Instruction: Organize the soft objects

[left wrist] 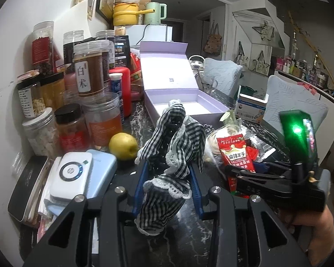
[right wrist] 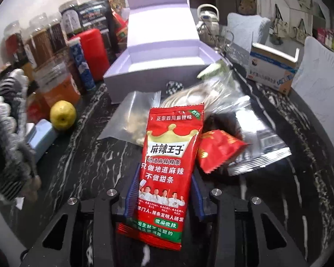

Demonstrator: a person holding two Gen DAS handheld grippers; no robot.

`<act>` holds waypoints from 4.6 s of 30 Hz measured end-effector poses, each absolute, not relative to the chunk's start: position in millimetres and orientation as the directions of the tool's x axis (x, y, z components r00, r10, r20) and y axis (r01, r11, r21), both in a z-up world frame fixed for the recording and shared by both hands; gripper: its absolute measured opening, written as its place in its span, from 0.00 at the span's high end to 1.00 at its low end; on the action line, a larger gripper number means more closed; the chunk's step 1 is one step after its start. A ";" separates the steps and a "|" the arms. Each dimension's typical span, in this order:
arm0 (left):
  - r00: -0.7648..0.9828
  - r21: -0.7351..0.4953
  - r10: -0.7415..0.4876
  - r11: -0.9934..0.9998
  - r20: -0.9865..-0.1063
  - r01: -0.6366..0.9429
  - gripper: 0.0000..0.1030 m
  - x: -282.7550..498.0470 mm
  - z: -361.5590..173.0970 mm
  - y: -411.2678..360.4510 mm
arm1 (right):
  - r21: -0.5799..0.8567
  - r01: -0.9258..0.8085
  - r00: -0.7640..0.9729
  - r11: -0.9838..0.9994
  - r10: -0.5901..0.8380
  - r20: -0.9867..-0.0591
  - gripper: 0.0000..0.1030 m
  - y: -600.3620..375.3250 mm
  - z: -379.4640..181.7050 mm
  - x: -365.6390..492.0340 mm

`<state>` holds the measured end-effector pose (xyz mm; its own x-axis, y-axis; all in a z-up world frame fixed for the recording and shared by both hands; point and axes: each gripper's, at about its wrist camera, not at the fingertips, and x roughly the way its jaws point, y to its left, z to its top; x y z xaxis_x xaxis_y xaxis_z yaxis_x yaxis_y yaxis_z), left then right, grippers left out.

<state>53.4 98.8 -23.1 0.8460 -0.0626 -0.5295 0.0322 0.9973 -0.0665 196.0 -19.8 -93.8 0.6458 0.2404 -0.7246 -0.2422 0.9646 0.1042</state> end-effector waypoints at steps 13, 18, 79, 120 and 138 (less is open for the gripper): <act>0.845 -0.096 -0.122 0.992 -0.521 0.084 0.65 88.7 5.6 74.2 | 0.153 -0.345 0.675 0.926 0.358 -0.645 0.61 -47.2 -33.6 176.8; 0.839 -0.099 -0.147 0.989 -0.524 0.111 0.65 115.8 18.3 61.4 | 0.177 -0.378 0.672 0.909 0.401 -0.622 0.61 -57.1 -13.1 189.6; 0.696 -0.034 -0.003 0.999 -0.718 -0.030 0.61 402.4 9.5 61.4 | 0.182 -0.374 0.658 0.909 0.399 -0.638 0.71 -59.9 22.6 460.7; 0.834 0.023 0.029 1.000 -0.551 -0.020 0.27 271.7 100.4 57.0 | 0.056 -0.411 0.786 0.910 0.384 -0.484 0.29 -66.8 98.2 328.8; 0.845 0.058 -0.026 0.996 -0.534 0.067 0.24 200.8 89.4 43.7 | 0.023 -0.405 0.822 0.914 0.375 -0.429 0.16 -77.1 96.4 241.2</act>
<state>200.8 43.7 89.4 0.8453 -0.0261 -0.5337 0.0671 0.9961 0.0576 241.2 -77.1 96.4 0.8218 0.3749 -0.4290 -0.4050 0.9140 0.0230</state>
